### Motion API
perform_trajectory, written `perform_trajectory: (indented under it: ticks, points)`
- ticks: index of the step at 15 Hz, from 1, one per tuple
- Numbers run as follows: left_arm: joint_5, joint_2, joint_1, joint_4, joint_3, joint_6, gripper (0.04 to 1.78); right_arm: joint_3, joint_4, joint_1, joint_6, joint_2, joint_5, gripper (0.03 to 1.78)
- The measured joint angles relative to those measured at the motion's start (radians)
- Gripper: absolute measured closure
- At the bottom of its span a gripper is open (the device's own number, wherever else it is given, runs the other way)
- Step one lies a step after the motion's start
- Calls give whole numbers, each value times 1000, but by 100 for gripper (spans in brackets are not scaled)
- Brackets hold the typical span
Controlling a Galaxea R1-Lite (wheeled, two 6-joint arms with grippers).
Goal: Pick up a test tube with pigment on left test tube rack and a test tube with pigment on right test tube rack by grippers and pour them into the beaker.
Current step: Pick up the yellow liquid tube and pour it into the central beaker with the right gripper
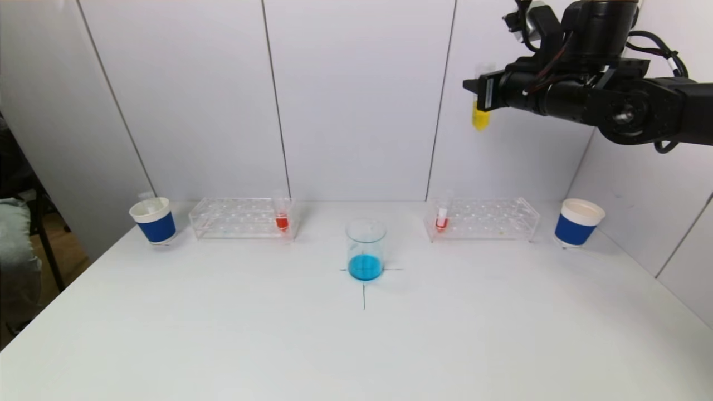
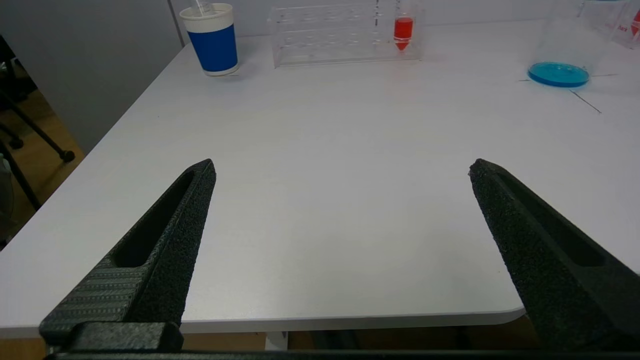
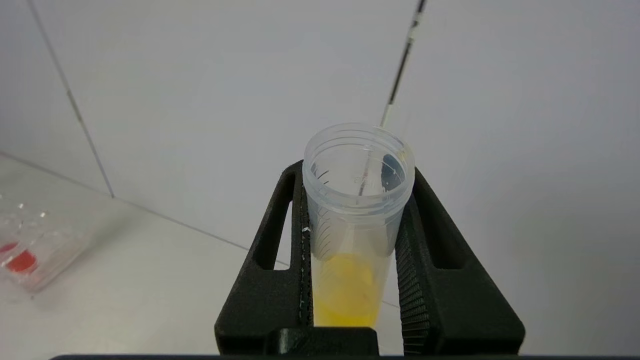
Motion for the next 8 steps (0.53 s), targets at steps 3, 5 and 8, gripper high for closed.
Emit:
perform_trajectory:
  ticks: [3, 5, 8]
  points:
    - [0, 0, 0, 0, 0, 0, 5, 40, -4, 32, -159, -1, 121, 128]
    - [0, 0, 0, 0, 0, 0, 5, 65, -4, 49, -272, 0, 222, 128]
    - [0, 0, 0, 0, 0, 0, 5, 79, -2, 94, -433, 17, 341, 128]
